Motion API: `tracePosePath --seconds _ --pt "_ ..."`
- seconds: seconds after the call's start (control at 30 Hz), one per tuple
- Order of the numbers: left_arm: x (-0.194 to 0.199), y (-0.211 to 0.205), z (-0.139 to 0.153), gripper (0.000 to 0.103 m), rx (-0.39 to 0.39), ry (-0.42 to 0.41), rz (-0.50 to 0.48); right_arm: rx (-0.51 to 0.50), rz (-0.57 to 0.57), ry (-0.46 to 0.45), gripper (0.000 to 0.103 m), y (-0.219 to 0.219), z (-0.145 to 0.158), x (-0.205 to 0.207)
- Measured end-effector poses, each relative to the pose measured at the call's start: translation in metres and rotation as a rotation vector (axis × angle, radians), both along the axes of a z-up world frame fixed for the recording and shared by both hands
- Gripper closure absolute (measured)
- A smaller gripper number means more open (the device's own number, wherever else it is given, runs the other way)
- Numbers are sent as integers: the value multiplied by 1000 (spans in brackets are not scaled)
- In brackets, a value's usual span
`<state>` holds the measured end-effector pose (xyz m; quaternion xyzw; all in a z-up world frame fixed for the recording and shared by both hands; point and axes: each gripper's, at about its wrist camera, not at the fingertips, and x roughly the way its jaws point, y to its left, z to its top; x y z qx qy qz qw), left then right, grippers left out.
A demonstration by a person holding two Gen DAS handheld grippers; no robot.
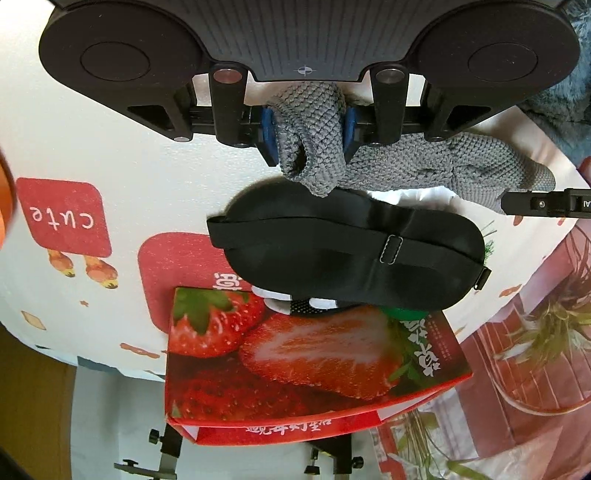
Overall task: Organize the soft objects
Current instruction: 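Lift the grey sock with the right gripper off the table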
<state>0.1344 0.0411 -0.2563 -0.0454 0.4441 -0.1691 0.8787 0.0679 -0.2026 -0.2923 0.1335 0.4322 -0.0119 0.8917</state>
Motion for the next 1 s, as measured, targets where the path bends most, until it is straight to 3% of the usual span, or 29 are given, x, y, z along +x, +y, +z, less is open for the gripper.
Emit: tracePosePath --seconds 0.3,0.77,0.87,1.0 --pt "1 10 0 40 -8 10 64 -2 -95 -11 72 -10 1 -6" --pt "-5 -12 -2 24 13 12 -66 -4 -99 -12 72 -10 0 -5" --pt "-4 -17 -8 14 59 38 -79 -4 -99 -12 72 -10 0 -6" --pt "0 -16 -16 16 92 70 -58 -8 -96 -13 72 -9 0 -5"
